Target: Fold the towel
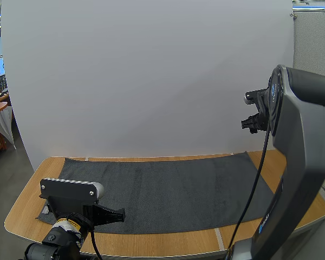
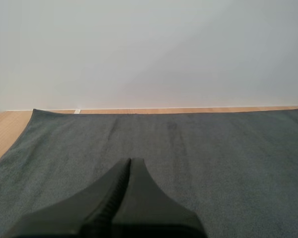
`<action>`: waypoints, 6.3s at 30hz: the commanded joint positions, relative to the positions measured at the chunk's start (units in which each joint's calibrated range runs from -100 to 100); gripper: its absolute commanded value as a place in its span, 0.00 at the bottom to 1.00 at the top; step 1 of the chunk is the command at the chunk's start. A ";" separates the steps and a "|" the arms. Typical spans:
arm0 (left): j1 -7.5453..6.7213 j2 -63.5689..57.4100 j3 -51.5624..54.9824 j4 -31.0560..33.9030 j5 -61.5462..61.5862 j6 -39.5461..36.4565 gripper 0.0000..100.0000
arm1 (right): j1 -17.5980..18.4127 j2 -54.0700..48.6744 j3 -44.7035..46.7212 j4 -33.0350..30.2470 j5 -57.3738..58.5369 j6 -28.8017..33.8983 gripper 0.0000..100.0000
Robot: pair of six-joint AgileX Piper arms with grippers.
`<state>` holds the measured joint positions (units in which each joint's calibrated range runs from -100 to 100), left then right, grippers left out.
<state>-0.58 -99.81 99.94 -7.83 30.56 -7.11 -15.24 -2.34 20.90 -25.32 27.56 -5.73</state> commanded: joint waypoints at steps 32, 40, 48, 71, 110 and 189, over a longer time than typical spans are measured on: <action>-0.17 -0.19 0.06 -0.96 -1.18 -0.13 0.00 | -0.98 32.72 -24.77 32.68 9.10 -29.75 1.00; -0.17 -0.19 0.06 -0.96 -1.18 -0.13 0.00 | -3.90 34.82 -32.89 53.61 27.99 -43.85 1.00; -0.17 -0.19 0.06 -0.96 -1.18 -0.13 0.00 | -7.35 34.82 -34.97 61.86 35.08 -50.96 1.00; -0.17 -0.19 0.06 -0.96 -1.18 -0.13 0.00 | -8.37 39.32 -34.97 74.74 42.50 -63.89 1.00; -0.17 -0.19 0.06 -0.96 -1.18 -0.13 0.00 | -6.75 42.43 -34.97 74.74 43.54 -63.76 0.56; -0.17 -0.19 0.06 -0.96 -1.18 -0.13 0.00 | 24.85 9.33 -26.10 68.69 51.83 -49.02 0.00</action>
<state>-0.58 -99.81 99.94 -7.83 30.56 -7.11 8.47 8.04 -5.26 44.28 82.23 -55.63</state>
